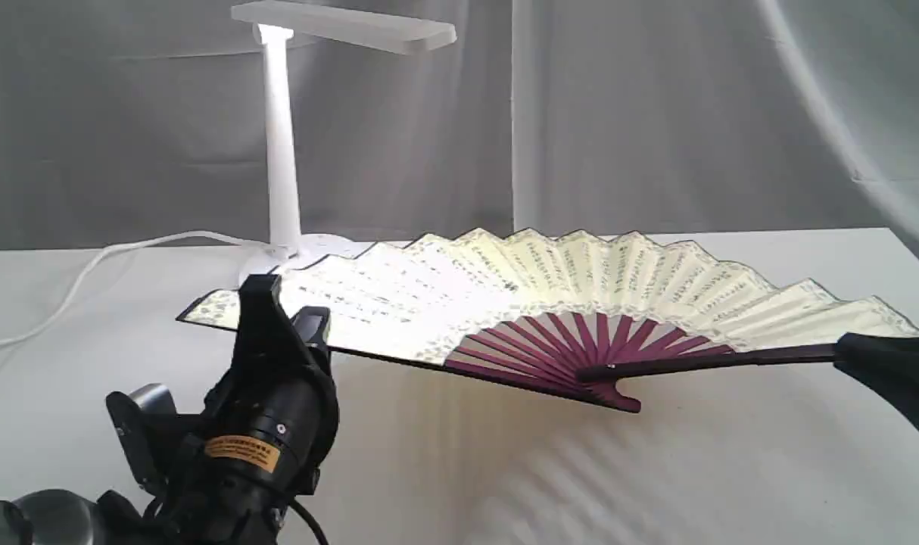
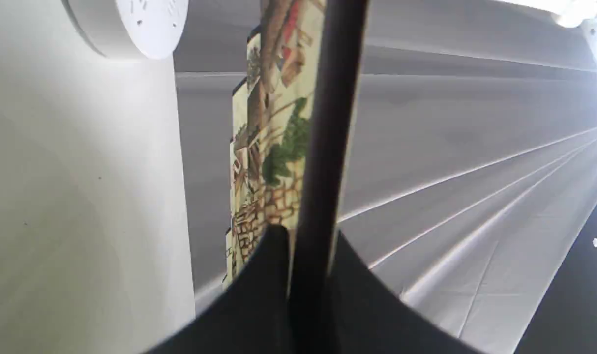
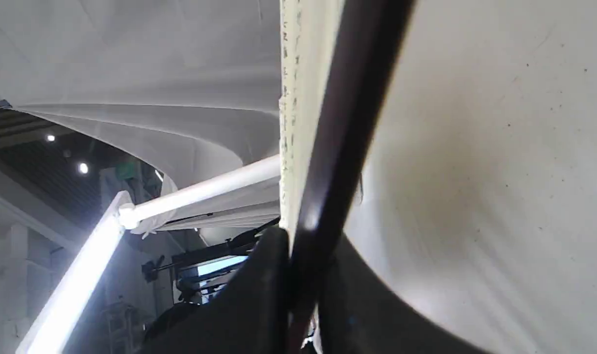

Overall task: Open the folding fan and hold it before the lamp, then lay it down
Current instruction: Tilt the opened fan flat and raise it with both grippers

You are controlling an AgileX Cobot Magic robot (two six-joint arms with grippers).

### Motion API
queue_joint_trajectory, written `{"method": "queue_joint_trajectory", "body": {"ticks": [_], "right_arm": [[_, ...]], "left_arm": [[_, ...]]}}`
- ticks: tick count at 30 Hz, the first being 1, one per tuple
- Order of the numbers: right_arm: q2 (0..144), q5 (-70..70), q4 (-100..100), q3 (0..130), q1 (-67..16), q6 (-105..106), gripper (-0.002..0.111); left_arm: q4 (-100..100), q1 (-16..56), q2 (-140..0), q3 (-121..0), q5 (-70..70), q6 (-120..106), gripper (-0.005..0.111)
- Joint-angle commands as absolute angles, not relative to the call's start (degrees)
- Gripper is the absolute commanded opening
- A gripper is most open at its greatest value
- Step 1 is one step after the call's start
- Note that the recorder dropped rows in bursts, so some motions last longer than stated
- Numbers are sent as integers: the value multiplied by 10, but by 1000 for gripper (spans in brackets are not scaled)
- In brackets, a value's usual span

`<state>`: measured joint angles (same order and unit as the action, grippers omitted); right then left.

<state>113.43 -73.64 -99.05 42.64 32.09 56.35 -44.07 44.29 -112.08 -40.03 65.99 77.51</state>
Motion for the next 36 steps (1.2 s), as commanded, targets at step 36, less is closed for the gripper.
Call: {"method": "queue_joint_trajectory", "body": {"ticks": [36], "right_arm": [[976,-686,-999,428,212,516,0]], "left_arm": [[-515,361,-956,-327,700,686,0]]}}
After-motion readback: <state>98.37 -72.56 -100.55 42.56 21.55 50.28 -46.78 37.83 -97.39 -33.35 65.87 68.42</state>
